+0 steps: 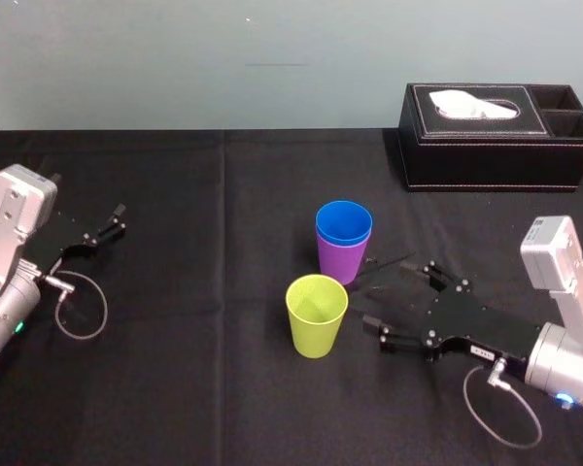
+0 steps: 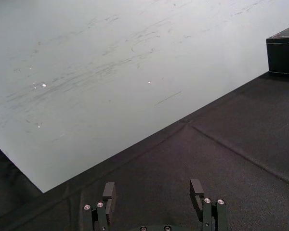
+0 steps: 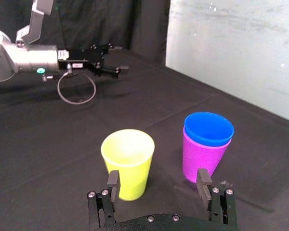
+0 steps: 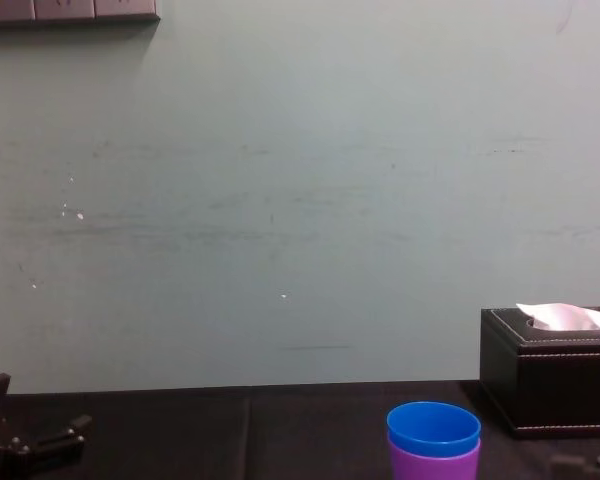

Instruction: Stack the three plastic cups sequentially using one hand.

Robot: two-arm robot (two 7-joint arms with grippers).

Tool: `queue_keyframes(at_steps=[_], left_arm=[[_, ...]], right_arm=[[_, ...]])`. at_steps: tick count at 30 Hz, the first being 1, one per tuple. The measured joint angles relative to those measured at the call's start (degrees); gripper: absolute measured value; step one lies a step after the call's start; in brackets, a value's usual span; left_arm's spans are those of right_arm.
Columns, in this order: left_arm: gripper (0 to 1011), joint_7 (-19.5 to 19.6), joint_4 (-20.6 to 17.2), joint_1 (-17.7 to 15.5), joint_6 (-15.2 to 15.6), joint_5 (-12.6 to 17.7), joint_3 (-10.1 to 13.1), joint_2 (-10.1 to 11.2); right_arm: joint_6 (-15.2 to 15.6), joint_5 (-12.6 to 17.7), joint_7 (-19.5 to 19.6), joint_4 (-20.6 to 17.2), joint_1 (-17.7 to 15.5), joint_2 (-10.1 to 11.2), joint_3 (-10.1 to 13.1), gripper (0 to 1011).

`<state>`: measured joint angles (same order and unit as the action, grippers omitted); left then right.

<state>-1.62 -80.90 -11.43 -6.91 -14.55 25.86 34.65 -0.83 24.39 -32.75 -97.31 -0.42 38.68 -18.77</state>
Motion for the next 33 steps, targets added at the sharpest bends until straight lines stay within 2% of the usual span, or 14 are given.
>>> queue_keyframes(at_steps=[12, 33], left_arm=[[1012, 0.0, 0.0, 0.0, 0.0, 0.0, 0.0, 0.0], [1011, 0.0, 0.0, 0.0, 0.0, 0.0, 0.0, 0.0]], right_arm=[[0.6, 0.4, -1.1, 2.3, 0.8, -0.3, -2.3, 1003], [0.6, 0.4, -2.9, 5.7, 4.4, -1.6, -5.8, 1003]])
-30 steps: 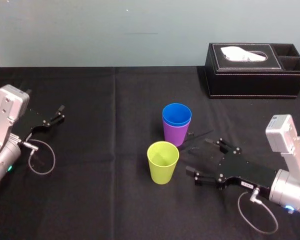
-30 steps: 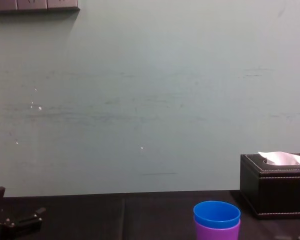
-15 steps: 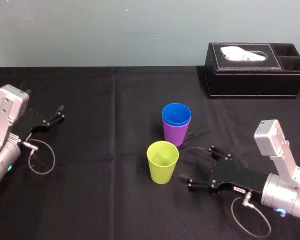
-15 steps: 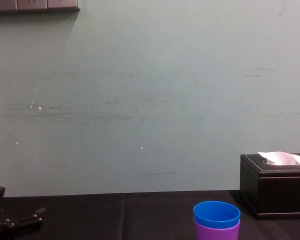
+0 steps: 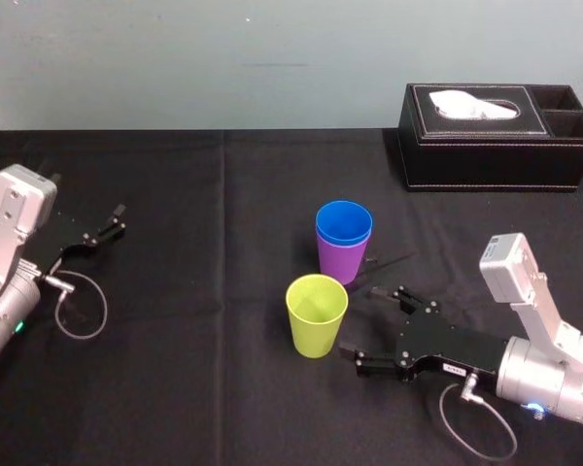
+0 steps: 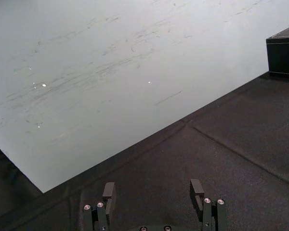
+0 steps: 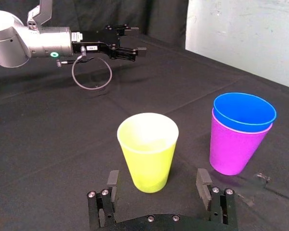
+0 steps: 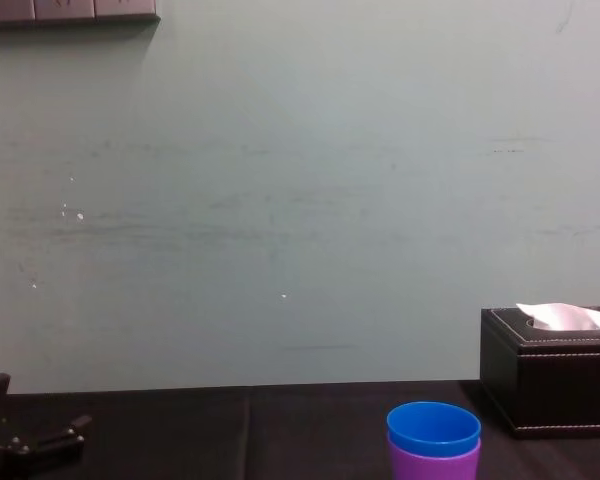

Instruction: Stack the three plastic cups sequentially using one hand.

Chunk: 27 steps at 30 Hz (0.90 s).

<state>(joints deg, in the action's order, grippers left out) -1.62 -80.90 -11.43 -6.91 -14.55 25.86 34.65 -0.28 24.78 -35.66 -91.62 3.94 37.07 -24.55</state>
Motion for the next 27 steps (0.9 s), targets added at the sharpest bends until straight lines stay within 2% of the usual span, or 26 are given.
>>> queue_keyframes(at_steps=[27], left_arm=[[1011, 0.0, 0.0, 0.0, 0.0, 0.0, 0.0, 0.0]], right_arm=[[0.5, -0.9, -1.4, 5.3, 6.3, -3.2, -4.2, 1003]])
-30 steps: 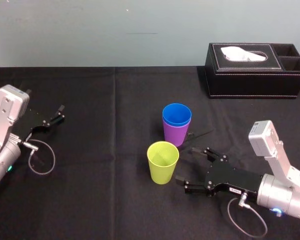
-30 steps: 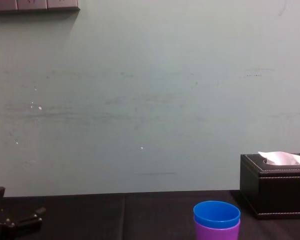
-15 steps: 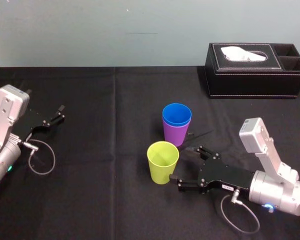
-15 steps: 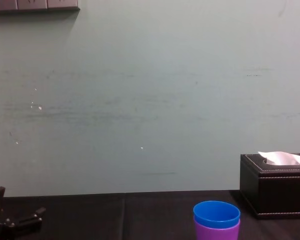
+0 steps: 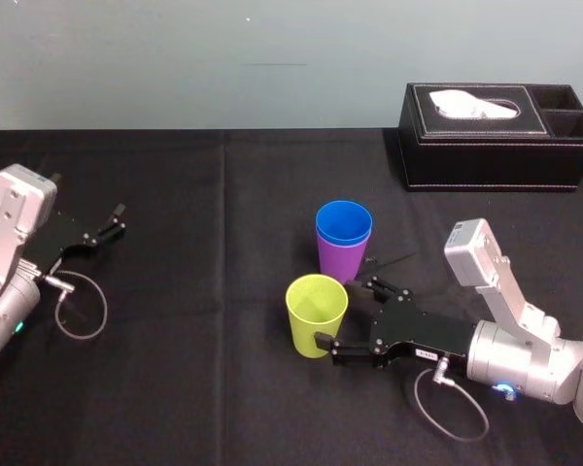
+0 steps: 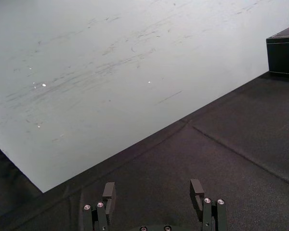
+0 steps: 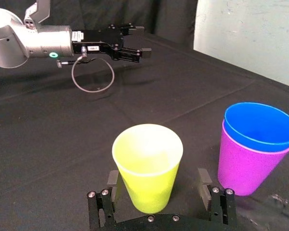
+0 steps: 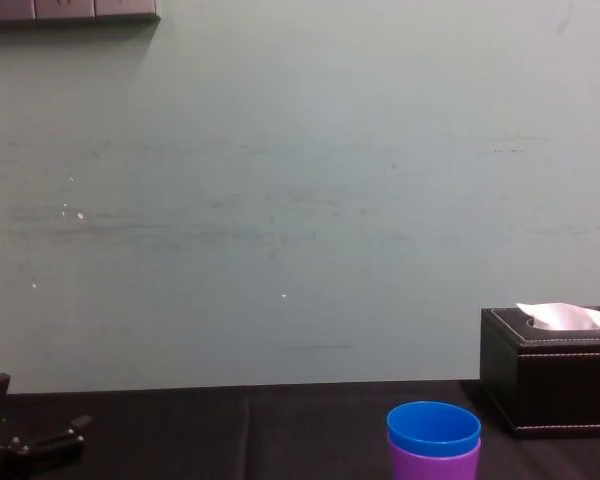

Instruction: Stack the three plastic cups sequentially using one hand.

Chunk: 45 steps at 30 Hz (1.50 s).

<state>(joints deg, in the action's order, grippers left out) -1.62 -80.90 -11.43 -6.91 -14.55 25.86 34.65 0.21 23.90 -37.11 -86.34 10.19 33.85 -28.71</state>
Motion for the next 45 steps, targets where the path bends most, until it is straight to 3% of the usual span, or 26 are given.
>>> queue_keyframes(at_steps=[20, 34, 45], left_arm=[[1011, 0.0, 0.0, 0.0, 0.0, 0.0, 0.0, 0.0], [1012, 0.0, 0.0, 0.0, 0.0, 0.0, 0.0, 0.0], [1011, 0.0, 0.0, 0.0, 0.0, 0.0, 0.0, 0.0]], right_arm=[[-0.3, -0.4, -1.3, 2.7, 3.7, -2.3, -2.6, 1003], [-0.4, -0.3, -1.2, 2.6, 3.5, -2.2, -2.5, 1003], [-0.3, -0.3, -1.2, 2.5, 3.5, -2.2, -2.4, 775]])
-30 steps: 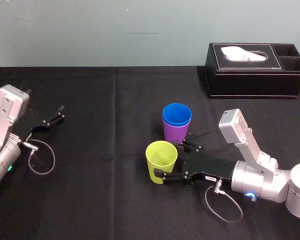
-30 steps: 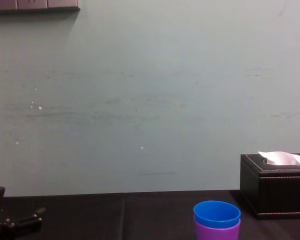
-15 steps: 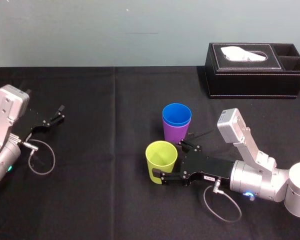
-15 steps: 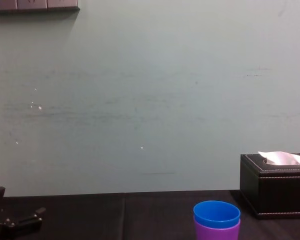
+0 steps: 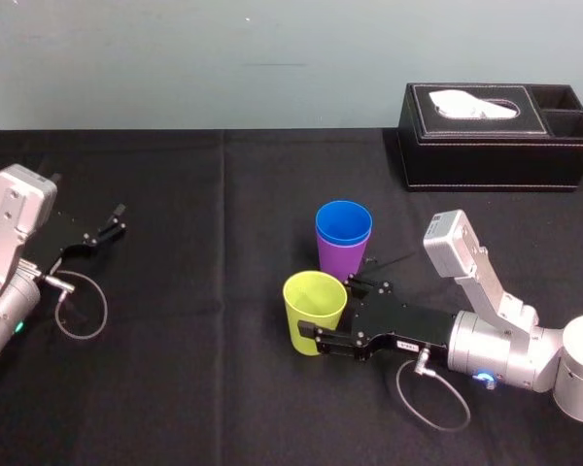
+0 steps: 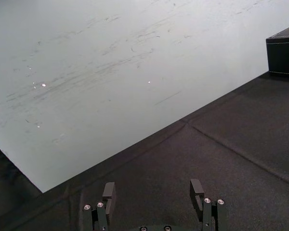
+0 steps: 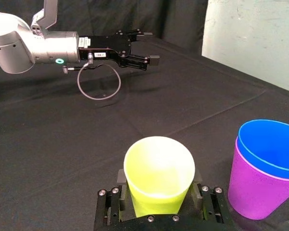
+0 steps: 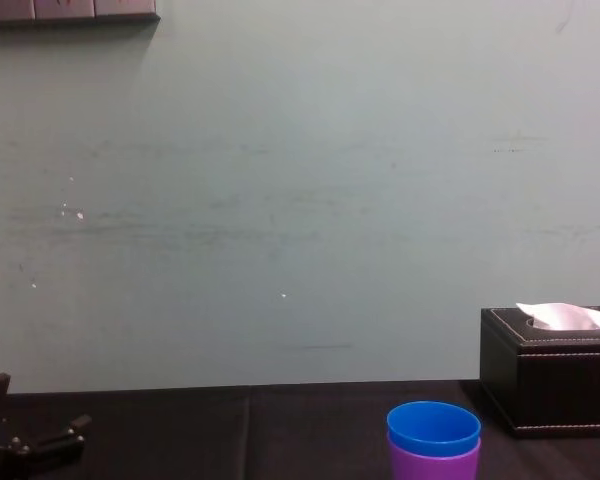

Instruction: Stack the three plastic cups sequentially using one hand.

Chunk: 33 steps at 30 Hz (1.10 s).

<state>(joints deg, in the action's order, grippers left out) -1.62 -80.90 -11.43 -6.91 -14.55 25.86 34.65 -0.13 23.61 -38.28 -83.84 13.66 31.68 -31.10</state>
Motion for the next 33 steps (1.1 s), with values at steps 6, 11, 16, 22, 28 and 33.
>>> queue_keyframes(at_steps=[6, 11, 16, 22, 28, 33], left_arm=[[1011, 0.0, 0.0, 0.0, 0.0, 0.0, 0.0, 0.0], [1011, 0.0, 0.0, 0.0, 0.0, 0.0, 0.0, 0.0], [1011, 0.0, 0.0, 0.0, 0.0, 0.0, 0.0, 0.0], [1011, 0.0, 0.0, 0.0, 0.0, 0.0, 0.0, 0.0], [1011, 0.0, 0.0, 0.0, 0.0, 0.0, 0.0, 0.0], [1011, 0.0, 0.0, 0.0, 0.0, 0.0, 0.0, 0.0]], right_arm=[[0.0, 0.0, 0.0, 0.0, 0.0, 0.0, 0.0, 741], [0.0, 0.0, 0.1, -0.1, 0.0, 0.0, 0.0, 731], [0.0, 0.0, 0.1, -0.1, 0.0, 0.0, 0.1, 731], [0.0, 0.0, 0.1, -0.1, 0.0, 0.0, 0.1, 731], [-0.1, -0.2, 0.8, -1.3, -0.6, 0.6, 0.2, 732], [1.4, -0.2, 2.6, -4.6, -1.7, 1.8, 1.1, 731]])
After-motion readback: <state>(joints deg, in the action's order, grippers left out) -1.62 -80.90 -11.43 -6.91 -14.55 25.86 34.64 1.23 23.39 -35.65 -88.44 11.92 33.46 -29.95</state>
